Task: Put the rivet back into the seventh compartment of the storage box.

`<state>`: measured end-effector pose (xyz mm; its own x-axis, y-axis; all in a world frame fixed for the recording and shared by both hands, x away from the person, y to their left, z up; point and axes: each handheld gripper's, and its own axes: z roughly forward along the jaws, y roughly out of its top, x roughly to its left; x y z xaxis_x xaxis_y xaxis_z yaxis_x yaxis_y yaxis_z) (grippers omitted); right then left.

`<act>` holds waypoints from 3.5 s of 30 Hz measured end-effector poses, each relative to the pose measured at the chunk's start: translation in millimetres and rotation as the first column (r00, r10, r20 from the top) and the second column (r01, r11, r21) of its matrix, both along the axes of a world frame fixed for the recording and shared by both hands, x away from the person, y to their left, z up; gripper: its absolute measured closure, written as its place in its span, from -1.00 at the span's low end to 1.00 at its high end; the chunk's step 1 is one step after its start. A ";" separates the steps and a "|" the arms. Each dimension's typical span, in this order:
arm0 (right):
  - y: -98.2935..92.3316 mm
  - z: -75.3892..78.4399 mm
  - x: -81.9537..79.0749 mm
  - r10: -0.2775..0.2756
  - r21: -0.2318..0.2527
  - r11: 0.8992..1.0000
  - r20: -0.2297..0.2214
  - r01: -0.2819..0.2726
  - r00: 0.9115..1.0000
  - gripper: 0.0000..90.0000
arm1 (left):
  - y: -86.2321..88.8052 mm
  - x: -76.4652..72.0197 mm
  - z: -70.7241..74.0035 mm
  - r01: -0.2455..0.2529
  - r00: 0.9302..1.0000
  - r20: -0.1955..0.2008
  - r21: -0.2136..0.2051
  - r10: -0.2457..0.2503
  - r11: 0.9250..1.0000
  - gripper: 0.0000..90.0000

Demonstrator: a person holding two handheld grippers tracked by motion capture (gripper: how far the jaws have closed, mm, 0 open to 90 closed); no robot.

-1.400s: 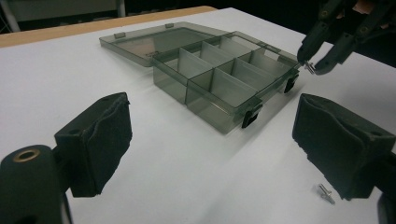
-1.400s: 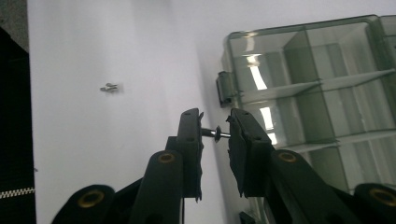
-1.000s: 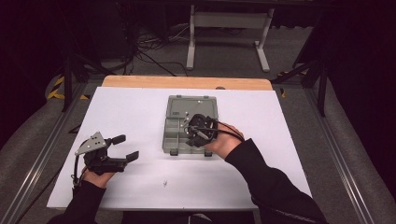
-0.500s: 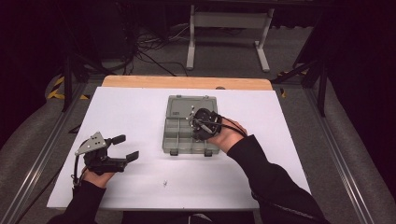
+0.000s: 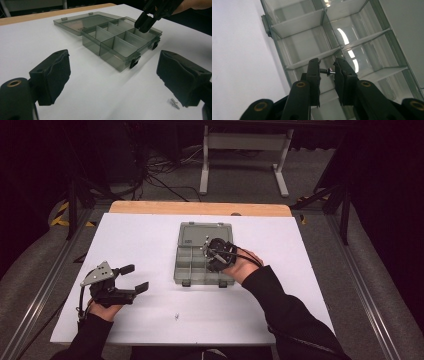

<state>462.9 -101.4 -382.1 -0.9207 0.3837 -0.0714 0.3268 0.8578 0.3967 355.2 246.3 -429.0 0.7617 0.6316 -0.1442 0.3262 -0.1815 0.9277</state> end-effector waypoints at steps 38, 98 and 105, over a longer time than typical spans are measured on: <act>0.0 -25.6 -0.1 0.001 -0.055 0.998 -0.055 -0.004 0.999 0.63 | -0.1 -0.1 0.0 0.000 1.000 0.000 -0.002 0.000 1.000 -0.72; 76.1 15.8 -86.2 0.310 0.095 0.945 0.036 -0.312 0.950 -0.28 | 3.4 -3.4 -0.1 -0.009 1.000 0.003 -0.005 0.009 1.000 -0.72; 81.2 11.7 -90.5 0.322 0.087 0.942 0.025 -0.323 0.946 -0.29 | 3.0 -2.7 -0.4 -0.006 1.000 0.003 -0.007 0.006 1.000 -0.72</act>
<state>372.5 -20.3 -370.5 -0.9956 0.0715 -0.0604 0.0340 0.8777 0.4780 352.4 249.3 -429.4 0.7580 0.6356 -0.1466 0.3249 -0.1731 0.9298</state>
